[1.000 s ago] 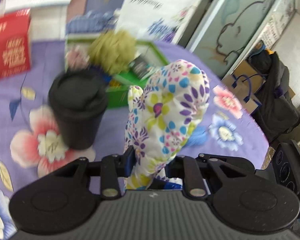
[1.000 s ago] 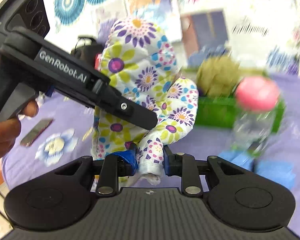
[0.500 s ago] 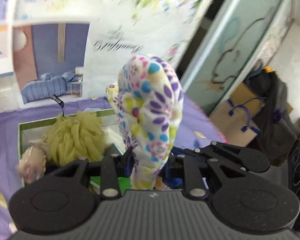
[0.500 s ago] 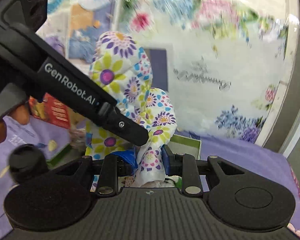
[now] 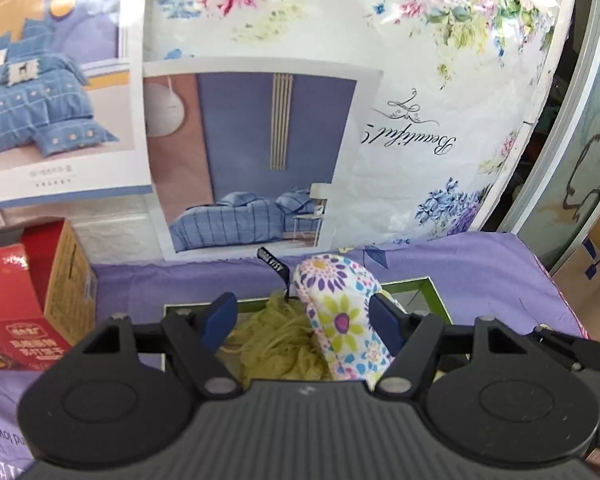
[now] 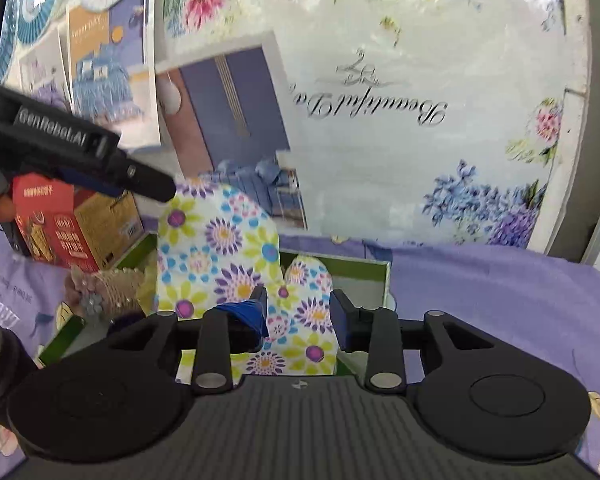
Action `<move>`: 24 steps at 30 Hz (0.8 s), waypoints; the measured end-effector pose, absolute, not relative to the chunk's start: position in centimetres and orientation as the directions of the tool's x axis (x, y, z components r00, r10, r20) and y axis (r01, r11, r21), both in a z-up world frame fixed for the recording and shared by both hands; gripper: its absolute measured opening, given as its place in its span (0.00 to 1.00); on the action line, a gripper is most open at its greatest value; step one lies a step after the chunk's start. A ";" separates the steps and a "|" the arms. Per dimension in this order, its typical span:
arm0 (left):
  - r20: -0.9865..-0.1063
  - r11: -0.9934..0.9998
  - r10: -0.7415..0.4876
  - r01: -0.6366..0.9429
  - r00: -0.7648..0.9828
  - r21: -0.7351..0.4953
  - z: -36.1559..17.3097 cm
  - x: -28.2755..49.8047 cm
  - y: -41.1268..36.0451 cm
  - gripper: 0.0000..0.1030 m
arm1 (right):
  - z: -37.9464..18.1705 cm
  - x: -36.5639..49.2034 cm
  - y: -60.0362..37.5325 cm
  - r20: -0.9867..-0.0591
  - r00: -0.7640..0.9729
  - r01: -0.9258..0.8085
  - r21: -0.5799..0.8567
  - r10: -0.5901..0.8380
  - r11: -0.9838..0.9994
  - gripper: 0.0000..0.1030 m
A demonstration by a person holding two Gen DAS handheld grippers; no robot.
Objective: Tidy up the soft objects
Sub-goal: 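Lay the floral oven mitt into the green box and open the right gripper, then grasp the blue towel roll with the right gripper and lift it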
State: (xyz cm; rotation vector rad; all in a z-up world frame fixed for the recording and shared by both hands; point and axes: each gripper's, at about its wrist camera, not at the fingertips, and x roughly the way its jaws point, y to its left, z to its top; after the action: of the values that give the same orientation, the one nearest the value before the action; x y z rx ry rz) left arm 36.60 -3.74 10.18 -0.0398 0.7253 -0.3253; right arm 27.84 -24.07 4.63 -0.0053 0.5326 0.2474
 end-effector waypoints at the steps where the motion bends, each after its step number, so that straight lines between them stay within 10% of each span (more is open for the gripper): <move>1: -0.641 0.947 -0.313 0.286 0.701 -0.149 10.4 36.0 -3.7 0.69 | 5.3 27.2 -24.3 -0.489 0.842 -0.232 0.051 0.227 0.971 0.17; 11: -0.600 0.879 -0.392 0.477 0.698 -0.020 10.8 20.9 -2.4 0.74 | 5.4 14.6 -28.4 -0.522 0.814 -0.294 0.009 0.255 0.956 0.21; 24: -0.764 0.621 -0.426 0.771 0.484 0.142 -2.1 13.1 -8.0 0.74 | 0.1 10.7 -26.2 -0.703 0.544 -0.706 -0.089 0.458 0.703 0.23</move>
State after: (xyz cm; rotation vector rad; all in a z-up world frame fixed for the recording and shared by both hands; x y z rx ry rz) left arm 13.09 -8.05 -2.08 0.5140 0.7570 -0.7688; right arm 10.74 -26.22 0.10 -0.3871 0.7064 0.7109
